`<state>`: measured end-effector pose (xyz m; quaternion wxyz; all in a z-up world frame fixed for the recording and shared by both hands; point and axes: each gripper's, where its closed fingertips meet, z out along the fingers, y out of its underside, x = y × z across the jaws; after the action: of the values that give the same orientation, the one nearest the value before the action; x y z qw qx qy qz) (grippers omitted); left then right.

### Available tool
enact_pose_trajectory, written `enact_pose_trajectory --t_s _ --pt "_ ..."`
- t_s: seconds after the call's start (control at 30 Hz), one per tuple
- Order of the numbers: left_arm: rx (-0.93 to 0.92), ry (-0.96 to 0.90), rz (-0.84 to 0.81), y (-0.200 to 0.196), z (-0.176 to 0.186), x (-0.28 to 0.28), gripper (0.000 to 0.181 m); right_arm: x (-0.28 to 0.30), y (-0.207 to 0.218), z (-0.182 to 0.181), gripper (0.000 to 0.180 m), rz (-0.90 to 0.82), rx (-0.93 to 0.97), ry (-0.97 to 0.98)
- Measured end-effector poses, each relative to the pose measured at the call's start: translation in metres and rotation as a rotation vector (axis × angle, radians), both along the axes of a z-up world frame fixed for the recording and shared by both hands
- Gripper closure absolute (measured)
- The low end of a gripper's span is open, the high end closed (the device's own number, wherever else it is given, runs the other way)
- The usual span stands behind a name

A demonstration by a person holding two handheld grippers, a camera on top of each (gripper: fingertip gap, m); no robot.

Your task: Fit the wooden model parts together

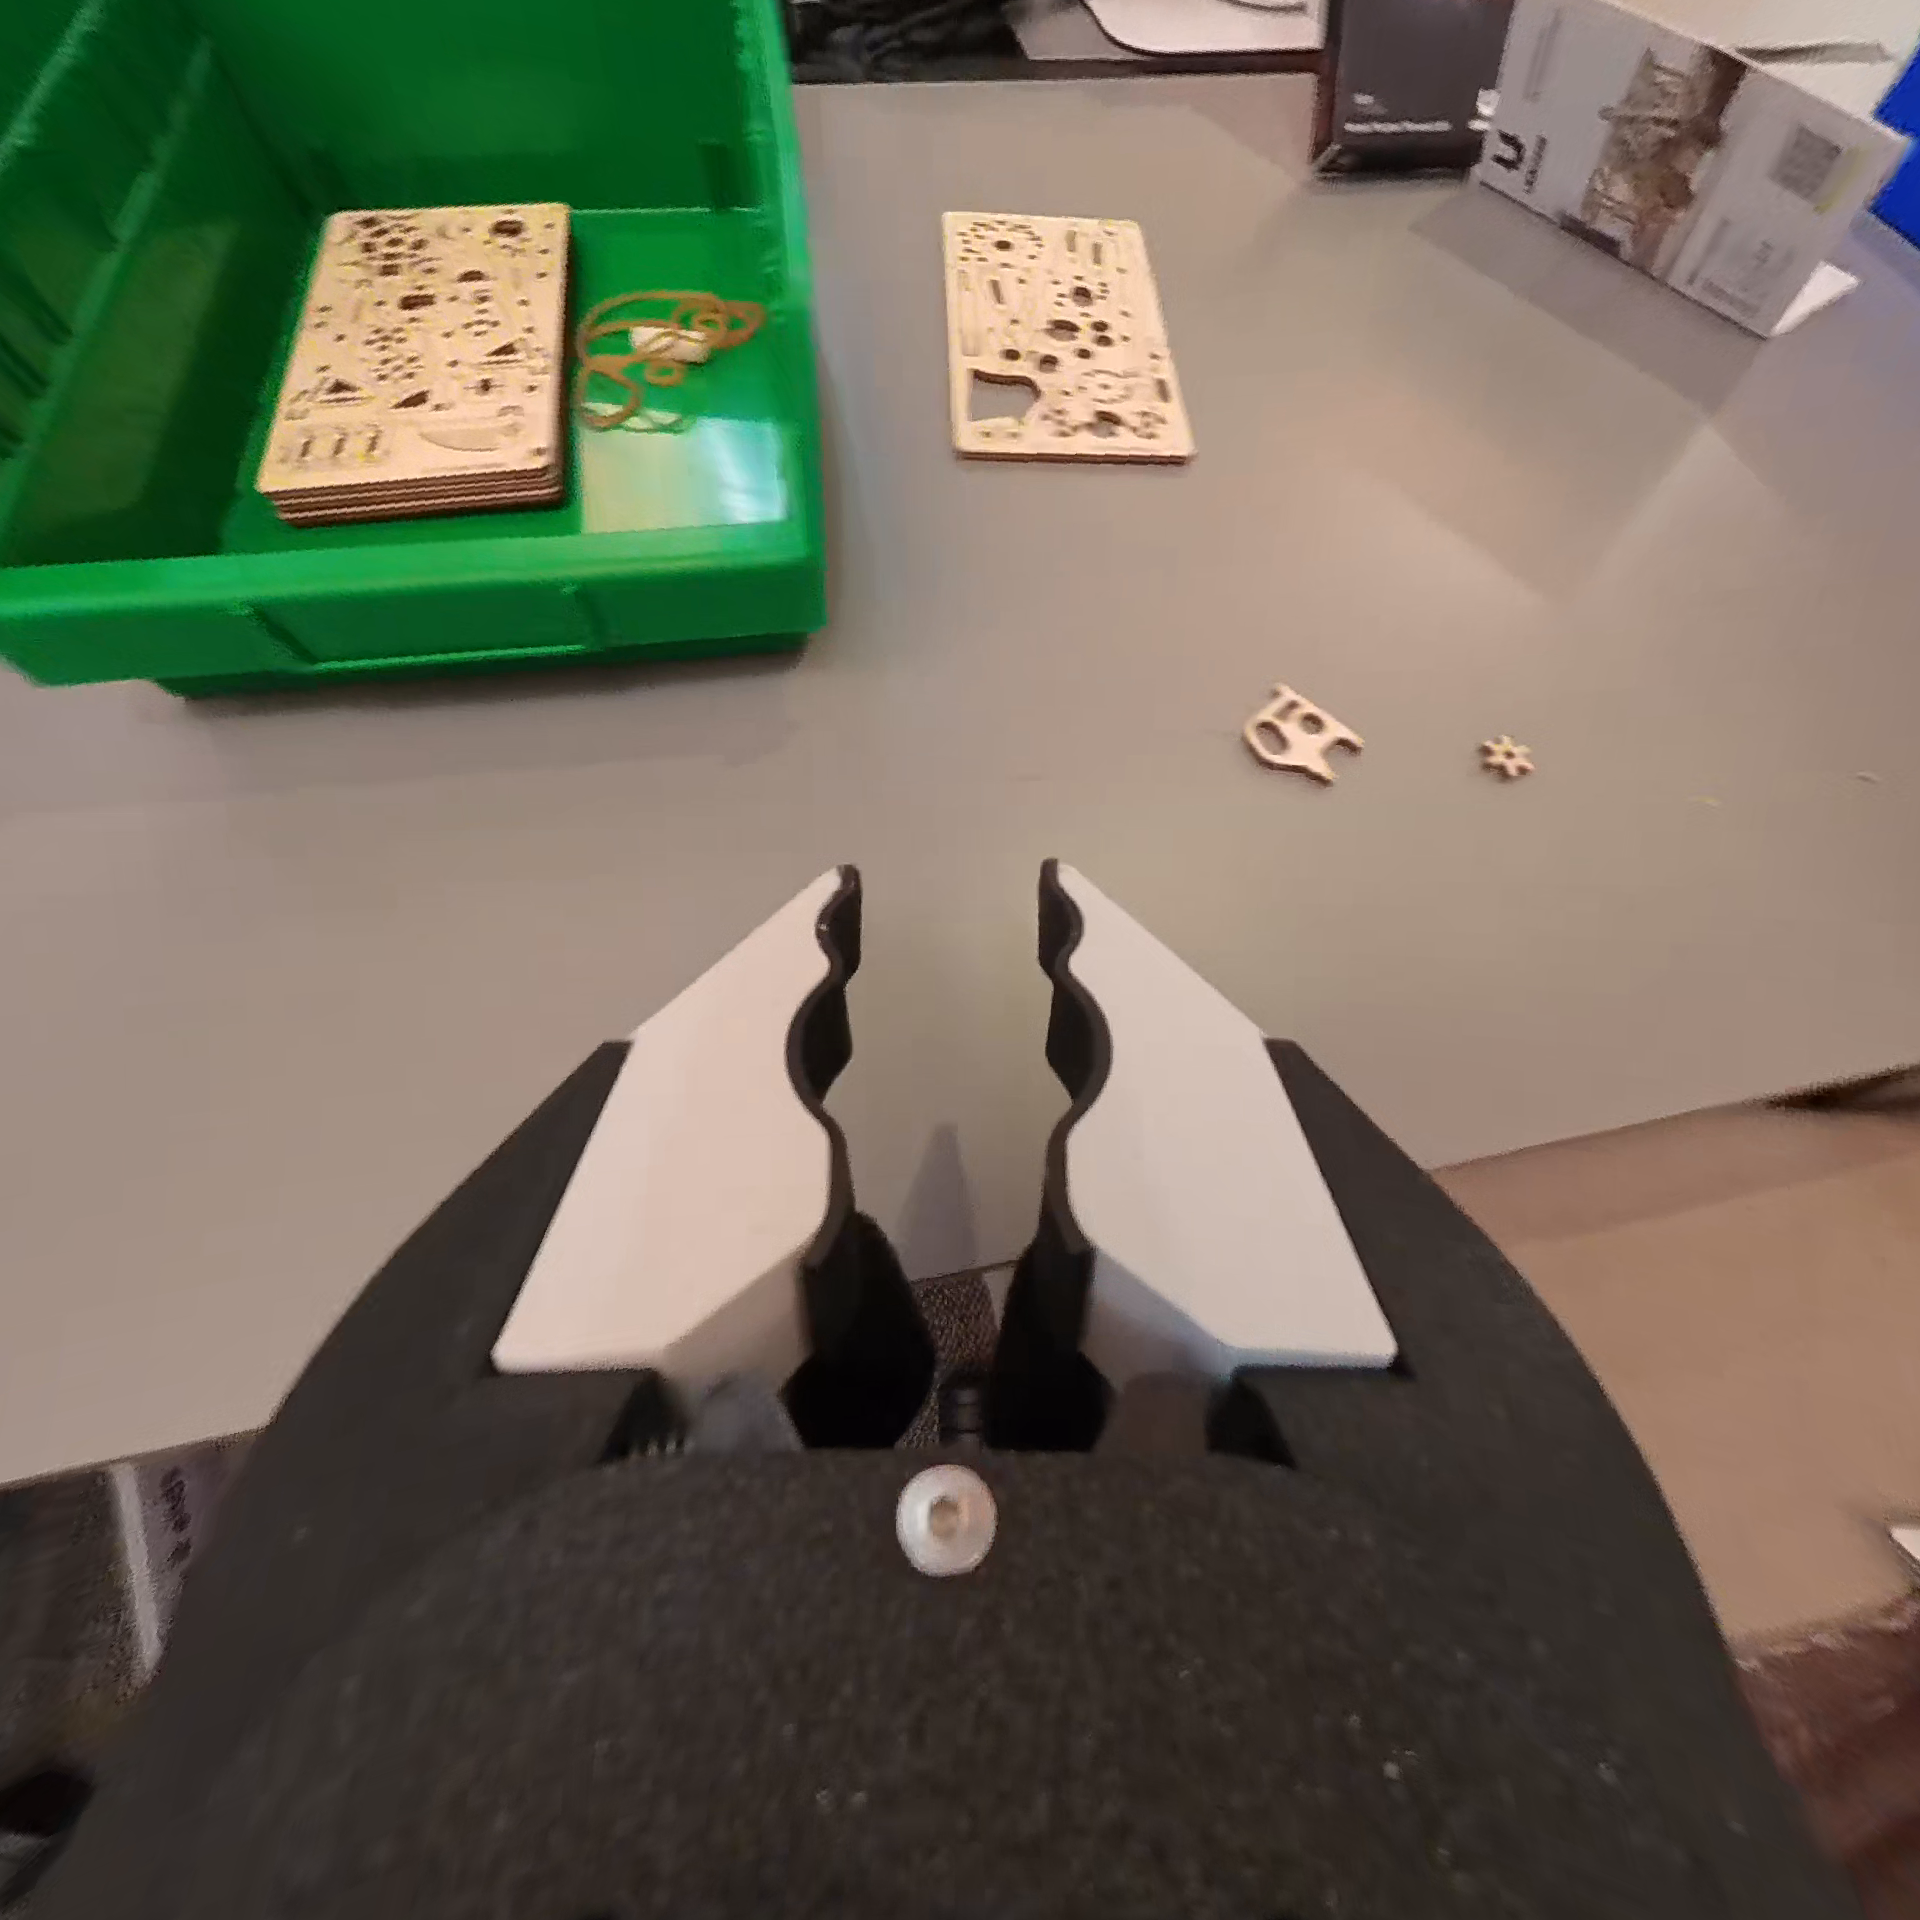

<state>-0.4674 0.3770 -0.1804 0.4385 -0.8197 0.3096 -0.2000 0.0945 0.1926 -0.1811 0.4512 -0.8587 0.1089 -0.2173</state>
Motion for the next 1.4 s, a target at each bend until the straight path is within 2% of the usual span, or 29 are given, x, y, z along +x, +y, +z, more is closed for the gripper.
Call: enact_pose_trajectory --t_s 0.07,0.2,0.33,0.47,0.53,0.63,0.67,0.7,0.73,0.8,1.13,1.27,1.4 --pt "-0.012 -0.015 0.072 0.016 -0.001 -0.018 0.149 0.001 0.005 -0.002 0.176 -0.018 -0.013 -0.023" --pt "0.044 0.072 0.212 0.075 0.007 -0.062 0.147 0.001 0.004 -0.002 0.177 -0.086 0.042 0.022" --pt "0.128 0.2 0.275 0.158 0.023 -0.093 0.13 0.002 -0.012 -0.001 0.177 -0.17 0.089 0.043" --pt "0.072 0.098 0.283 0.218 0.024 -0.096 0.124 -0.007 -0.024 -0.001 0.178 -0.228 0.107 0.052" --pt "0.045 0.04 0.249 0.235 0.023 -0.088 0.128 -0.01 -0.028 -0.001 0.178 -0.23 0.091 0.037" --pt "0.058 0.067 0.19 0.251 0.018 -0.073 0.138 -0.011 -0.032 0.0 0.178 -0.234 0.12 0.073" --pt "0.072 0.099 0.204 0.257 0.015 -0.074 0.143 -0.01 -0.034 0.0 0.178 -0.237 0.125 0.078" --pt "0.087 0.132 0.234 0.263 0.013 -0.079 0.157 -0.01 -0.036 0.001 0.178 -0.236 0.126 0.079" --pt "0.088 0.14 0.247 0.265 0.013 -0.083 0.173 -0.009 -0.038 0.003 0.178 -0.234 0.134 0.079" --pt "-0.009 0.065 0.2 0.254 0.013 -0.083 0.178 -0.008 -0.039 0.011 0.179 -0.226 0.158 0.082" --pt "-0.111 -0.029 0.269 0.189 0.013 -0.183 0.181 0.003 -0.047 0.044 0.178 -0.182 0.294 0.199" --pt "-0.115 -0.034 0.297 0.181 0.013 -0.191 0.18 0.005 -0.052 0.04 0.178 -0.165 0.265 0.209" --pt "-0.101 -0.032 0.284 0.183 0.013 -0.174 0.181 0.003 -0.052 0.03 0.178 -0.16 0.239 0.205"
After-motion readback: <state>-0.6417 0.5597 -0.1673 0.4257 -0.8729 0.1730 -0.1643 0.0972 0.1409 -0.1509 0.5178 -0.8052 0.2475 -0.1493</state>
